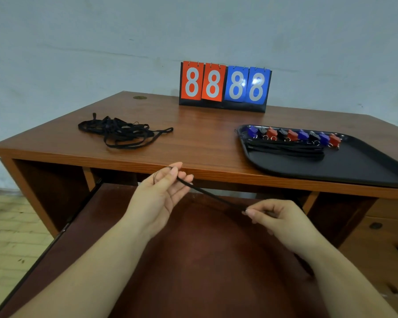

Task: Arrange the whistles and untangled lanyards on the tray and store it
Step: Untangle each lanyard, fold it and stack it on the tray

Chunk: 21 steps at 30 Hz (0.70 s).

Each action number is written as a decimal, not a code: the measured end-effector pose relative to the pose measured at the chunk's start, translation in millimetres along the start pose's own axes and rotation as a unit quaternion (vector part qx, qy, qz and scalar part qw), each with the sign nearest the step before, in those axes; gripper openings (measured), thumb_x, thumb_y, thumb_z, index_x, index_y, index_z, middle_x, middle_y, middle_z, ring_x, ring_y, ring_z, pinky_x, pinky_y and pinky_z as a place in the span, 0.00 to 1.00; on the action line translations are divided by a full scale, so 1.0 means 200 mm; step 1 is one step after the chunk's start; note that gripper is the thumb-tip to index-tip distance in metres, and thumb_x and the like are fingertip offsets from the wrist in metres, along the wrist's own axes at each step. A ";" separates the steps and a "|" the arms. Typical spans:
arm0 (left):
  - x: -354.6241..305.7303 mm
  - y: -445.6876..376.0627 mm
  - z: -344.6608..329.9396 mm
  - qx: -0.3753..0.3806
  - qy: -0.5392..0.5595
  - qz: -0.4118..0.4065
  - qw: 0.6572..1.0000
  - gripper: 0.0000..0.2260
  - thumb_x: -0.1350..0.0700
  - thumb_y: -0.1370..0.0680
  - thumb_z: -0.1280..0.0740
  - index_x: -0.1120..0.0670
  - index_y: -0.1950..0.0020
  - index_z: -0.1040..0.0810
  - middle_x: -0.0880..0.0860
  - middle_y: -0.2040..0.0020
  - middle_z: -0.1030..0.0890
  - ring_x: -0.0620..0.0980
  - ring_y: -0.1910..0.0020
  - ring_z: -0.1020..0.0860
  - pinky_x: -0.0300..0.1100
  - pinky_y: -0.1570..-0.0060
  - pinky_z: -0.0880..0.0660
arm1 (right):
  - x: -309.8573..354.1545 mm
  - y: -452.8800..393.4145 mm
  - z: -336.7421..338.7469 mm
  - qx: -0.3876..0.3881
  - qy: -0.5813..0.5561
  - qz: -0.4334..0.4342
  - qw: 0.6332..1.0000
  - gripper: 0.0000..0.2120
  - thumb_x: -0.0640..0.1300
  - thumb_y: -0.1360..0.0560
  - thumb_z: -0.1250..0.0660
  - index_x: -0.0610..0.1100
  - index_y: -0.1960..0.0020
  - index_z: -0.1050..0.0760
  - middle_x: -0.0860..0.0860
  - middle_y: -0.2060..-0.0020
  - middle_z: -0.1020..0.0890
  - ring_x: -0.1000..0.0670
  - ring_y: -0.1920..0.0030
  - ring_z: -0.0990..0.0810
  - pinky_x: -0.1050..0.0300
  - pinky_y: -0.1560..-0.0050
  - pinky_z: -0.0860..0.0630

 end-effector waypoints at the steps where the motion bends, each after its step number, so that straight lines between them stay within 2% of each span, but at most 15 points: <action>1: -0.02 -0.01 0.02 -0.005 -0.002 -0.013 1.000 0.07 0.60 0.21 0.40 0.55 0.48 0.23 0.48 0.66 0.20 0.44 0.62 0.18 0.38 0.59 0.20 | -0.02 -0.01 0.03 -0.012 0.011 -0.004 1.000 0.04 0.48 0.28 0.30 0.52 0.59 0.17 0.55 0.67 0.17 0.66 0.70 0.24 0.71 0.66 0.33; 4: -0.07 -0.02 0.04 -0.005 -0.043 -0.057 0.997 0.07 0.62 0.21 0.39 0.55 0.49 0.23 0.48 0.66 0.20 0.43 0.64 0.20 0.37 0.59 0.21 | -0.05 -0.02 0.08 -0.045 0.029 -0.003 0.999 0.04 0.48 0.28 0.30 0.52 0.61 0.18 0.55 0.67 0.18 0.65 0.68 0.22 0.71 0.66 0.33; 7: -0.08 0.01 -0.01 0.017 -0.135 -0.085 0.987 0.08 0.64 0.23 0.37 0.55 0.51 0.20 0.49 0.64 0.17 0.44 0.62 0.19 0.38 0.55 0.20 | -0.01 -0.01 0.08 -0.065 0.045 0.030 0.996 0.05 0.47 0.27 0.31 0.52 0.61 0.19 0.55 0.66 0.17 0.61 0.62 0.20 0.72 0.63 0.30; 11: -0.02 0.07 -0.10 0.058 -0.307 -0.114 0.943 0.08 0.62 0.25 0.33 0.50 0.53 0.18 0.47 0.56 0.14 0.42 0.54 0.17 0.34 0.49 0.23 | 0.08 0.02 0.01 -0.065 0.041 0.074 0.994 0.05 0.47 0.26 0.32 0.54 0.59 0.20 0.58 0.64 0.18 0.63 0.59 0.21 0.71 0.60 0.31; 13: 0.03 0.11 -0.14 0.088 -0.358 -0.119 0.922 0.08 0.62 0.25 0.32 0.50 0.53 0.17 0.45 0.55 0.15 0.40 0.52 0.18 0.30 0.49 0.25 | 0.13 0.05 -0.03 -0.068 0.051 0.100 0.991 0.04 0.47 0.26 0.32 0.54 0.59 0.20 0.60 0.63 0.18 0.65 0.56 0.23 0.75 0.59 0.31; 16: 0.10 0.14 -0.19 0.132 -0.397 -0.106 0.902 0.08 0.61 0.25 0.33 0.49 0.52 0.18 0.45 0.54 0.15 0.38 0.52 0.19 0.30 0.48 0.26 | 0.17 0.08 -0.08 -0.072 0.065 0.135 0.986 0.04 0.48 0.27 0.32 0.58 0.58 0.22 0.61 0.61 0.19 0.67 0.52 0.25 0.79 0.55 0.32; 21: 0.16 0.14 -0.21 0.154 -0.386 -0.079 0.906 0.07 0.62 0.23 0.35 0.52 0.52 0.19 0.48 0.63 0.15 0.41 0.58 0.18 0.30 0.53 0.26 | 0.21 0.10 -0.10 -0.087 0.101 0.182 0.974 0.03 0.49 0.27 0.31 0.55 0.56 0.19 0.58 0.60 0.19 0.61 0.54 0.22 0.71 0.53 0.28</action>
Point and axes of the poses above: each hand's wrist, its own y-axis away from the middle knuckle, its own z-axis out of the back of the hand, x = y × z, the point moved 8 cm from there along -y, towards the middle knuckle
